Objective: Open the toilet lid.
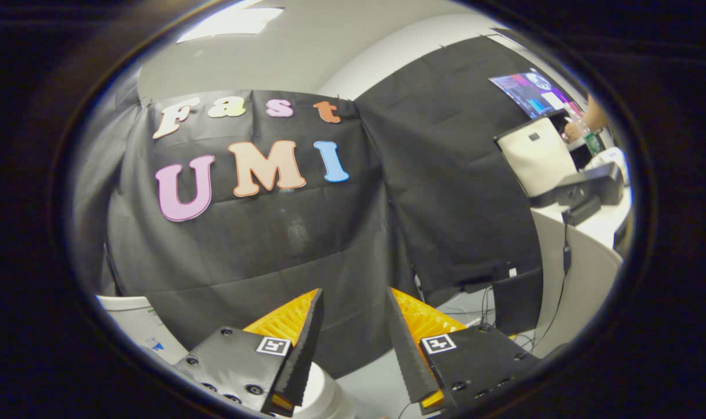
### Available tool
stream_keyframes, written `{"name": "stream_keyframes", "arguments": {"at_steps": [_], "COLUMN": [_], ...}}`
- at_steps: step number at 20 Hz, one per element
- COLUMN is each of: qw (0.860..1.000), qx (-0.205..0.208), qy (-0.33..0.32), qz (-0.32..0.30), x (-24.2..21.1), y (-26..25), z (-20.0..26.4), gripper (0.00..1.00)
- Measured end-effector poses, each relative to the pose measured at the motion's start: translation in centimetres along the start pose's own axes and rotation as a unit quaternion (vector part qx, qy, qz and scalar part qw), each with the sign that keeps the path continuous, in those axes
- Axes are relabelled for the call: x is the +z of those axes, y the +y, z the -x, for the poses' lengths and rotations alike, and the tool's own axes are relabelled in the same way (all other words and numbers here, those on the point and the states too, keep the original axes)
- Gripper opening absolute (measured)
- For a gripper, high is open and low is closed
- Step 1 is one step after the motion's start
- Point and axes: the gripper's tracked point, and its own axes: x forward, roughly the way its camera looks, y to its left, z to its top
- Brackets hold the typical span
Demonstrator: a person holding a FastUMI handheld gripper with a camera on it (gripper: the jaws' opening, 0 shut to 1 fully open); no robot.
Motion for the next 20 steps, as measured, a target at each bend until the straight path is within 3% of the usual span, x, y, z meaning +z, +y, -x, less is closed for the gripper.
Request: {"name": "stream_keyframes", "arguments": {"at_steps": [5, 14, 20], "qw": [0.997, 0.970, 0.952], "qx": [0.004, -0.025, -0.056], "qy": [0.018, 0.068, 0.136], "qz": [-0.079, -0.233, -0.267], "x": [-3.6, -12.2, -18.5], "y": [0.8, 1.6, 2.2], "z": [2.4, 6.8, 9.8], "gripper": [0.67, 0.67, 0.67]}}
